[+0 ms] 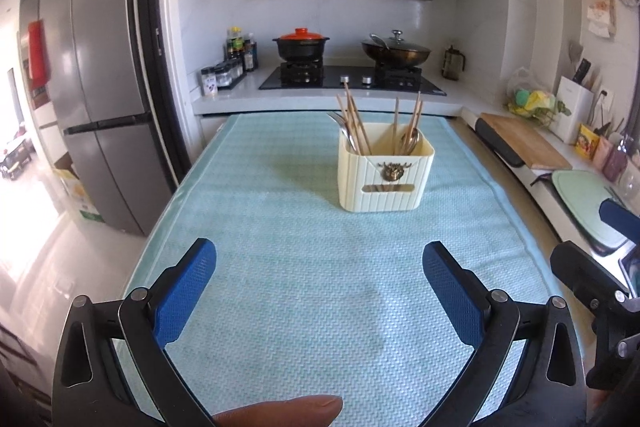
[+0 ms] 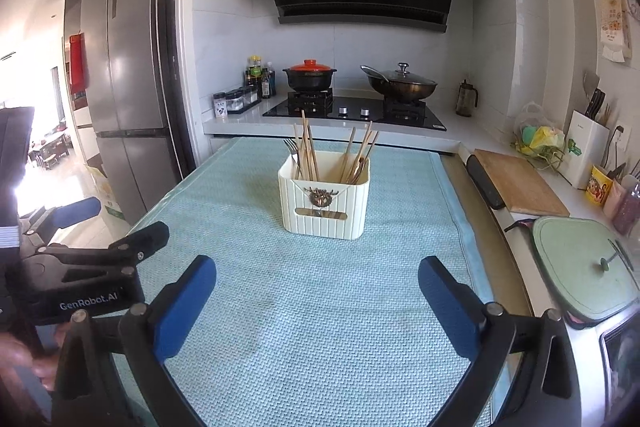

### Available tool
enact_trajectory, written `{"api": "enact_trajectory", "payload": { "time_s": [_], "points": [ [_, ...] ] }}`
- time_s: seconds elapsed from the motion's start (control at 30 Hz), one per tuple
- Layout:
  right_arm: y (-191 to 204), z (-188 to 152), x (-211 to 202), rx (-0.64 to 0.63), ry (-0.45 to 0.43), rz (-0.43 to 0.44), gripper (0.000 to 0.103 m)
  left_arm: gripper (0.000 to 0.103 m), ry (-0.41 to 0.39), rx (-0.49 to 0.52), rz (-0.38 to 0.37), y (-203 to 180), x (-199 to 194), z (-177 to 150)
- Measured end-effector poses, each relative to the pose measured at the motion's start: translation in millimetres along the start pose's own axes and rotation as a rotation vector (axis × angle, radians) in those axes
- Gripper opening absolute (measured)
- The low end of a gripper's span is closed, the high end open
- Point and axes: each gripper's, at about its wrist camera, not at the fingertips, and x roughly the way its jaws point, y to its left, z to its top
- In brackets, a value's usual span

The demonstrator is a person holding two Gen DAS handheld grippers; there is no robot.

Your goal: Organize utensils

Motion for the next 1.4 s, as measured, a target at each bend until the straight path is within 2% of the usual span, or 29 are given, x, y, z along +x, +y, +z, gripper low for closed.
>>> {"api": "enact_trajectory", "payload": {
  "time_s": [0.27,1.4],
  "points": [
    [8.4,1.1,-7.7,0.005,-0.012,0.031,0.103,0.103,-0.016,0.005,0.035,-0.4,-6.2,-0.9],
    [18.4,2.3,-18.2,-0.023,-0.016,0.024,0.103,0.103,-0.003,-0.01,0.031,1.1,-8.1,-2.0]
  ]
}}
